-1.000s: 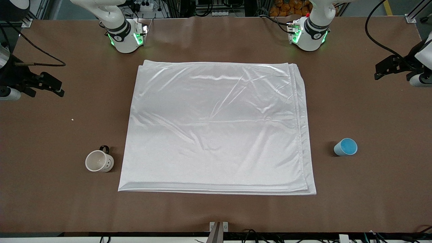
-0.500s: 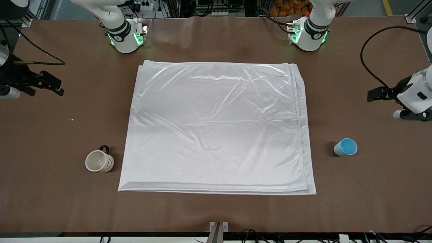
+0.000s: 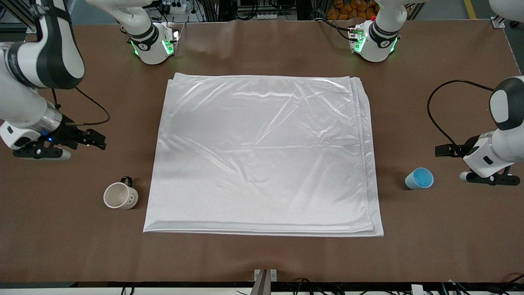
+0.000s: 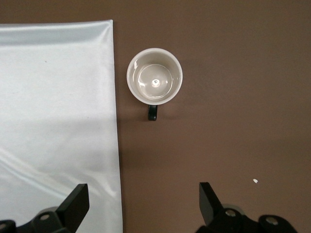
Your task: Place blue cup into white mug on cloth
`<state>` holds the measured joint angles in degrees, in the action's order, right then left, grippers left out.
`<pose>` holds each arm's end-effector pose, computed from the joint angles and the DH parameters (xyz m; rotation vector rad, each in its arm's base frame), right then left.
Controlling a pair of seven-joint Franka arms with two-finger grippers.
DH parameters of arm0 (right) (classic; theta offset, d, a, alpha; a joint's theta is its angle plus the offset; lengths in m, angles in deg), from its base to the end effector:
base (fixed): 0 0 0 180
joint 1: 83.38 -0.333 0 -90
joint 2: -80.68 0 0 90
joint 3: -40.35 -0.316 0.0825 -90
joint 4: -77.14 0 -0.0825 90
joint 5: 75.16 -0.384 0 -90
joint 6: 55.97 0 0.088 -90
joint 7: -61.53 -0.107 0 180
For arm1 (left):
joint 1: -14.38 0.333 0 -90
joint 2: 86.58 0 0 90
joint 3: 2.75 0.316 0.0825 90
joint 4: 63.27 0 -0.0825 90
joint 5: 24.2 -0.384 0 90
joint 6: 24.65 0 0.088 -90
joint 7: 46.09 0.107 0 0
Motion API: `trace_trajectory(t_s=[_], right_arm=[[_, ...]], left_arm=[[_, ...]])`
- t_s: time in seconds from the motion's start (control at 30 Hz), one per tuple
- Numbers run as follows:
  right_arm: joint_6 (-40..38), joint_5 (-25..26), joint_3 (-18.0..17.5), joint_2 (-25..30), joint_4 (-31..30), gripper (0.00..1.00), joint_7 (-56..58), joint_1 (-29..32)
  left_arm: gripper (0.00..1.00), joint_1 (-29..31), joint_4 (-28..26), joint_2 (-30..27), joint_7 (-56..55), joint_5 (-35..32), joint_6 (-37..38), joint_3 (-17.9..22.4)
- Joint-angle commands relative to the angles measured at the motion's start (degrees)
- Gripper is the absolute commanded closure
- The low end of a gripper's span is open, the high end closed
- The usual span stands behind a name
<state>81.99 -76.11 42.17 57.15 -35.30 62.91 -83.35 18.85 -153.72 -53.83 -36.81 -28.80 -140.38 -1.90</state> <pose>0.6194 -0.0191 0.2673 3.1387 -0.0274 0.0548 0.6770 0.0664 0.2956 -3.0686 0.1698 0.2143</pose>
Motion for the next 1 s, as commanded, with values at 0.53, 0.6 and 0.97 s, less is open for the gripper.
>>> trace_trajectory(t_s=[0.53, 0.6, 0.97], right_arm=[[3.7, 0.9, -0.4, -7.1, 3.9, 0.51, 0.9, 0.8], [3.8, 0.9, -0.4, -7.3, 4.0, 0.55, 0.9, 0.8], [3.5, 0.8, -0.4, -7.4, 6.6, 0.97, 0.8, 0.6]], left_arm=[[0.0, 2.6, 1.2, 6.3, 4.6, -0.3, -8.5, -0.2], [0.0, 2.6, 1.2, 6.4, 4.6, -0.1, -9.3, -0.2], [1.0, 2.6, 0.2, 6.7, 2.3, 2.4, -9.9, -0.3]])
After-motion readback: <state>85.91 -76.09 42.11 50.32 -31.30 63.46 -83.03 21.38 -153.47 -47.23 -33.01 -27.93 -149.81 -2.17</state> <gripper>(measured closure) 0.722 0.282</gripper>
